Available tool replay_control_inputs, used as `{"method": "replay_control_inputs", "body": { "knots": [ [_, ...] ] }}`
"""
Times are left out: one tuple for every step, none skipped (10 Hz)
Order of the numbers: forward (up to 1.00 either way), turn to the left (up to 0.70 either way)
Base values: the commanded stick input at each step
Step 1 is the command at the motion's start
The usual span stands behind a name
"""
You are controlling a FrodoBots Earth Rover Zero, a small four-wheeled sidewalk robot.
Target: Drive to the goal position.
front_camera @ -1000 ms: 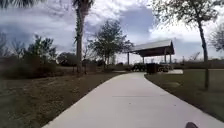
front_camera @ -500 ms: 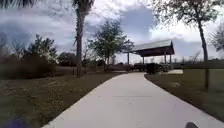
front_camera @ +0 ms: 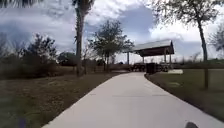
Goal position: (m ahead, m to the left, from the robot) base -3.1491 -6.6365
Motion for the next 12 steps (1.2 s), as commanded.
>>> {"method": "replay_control_inputs", "body": {
  "knots": [
    [-1.0,0.0],
    [-1.0,0.0],
    [-1.0,0.0],
    [-1.0,0.0],
    [-1.0,0.0],
    [-1.0,0.0],
    [-1.0,0.0],
    [-1.0,0.0],
    [-1.0,0.0],
    [-1.0,0.0],
    [-0.8,0.0],
    [-0.31,0.0]
  ]
}}
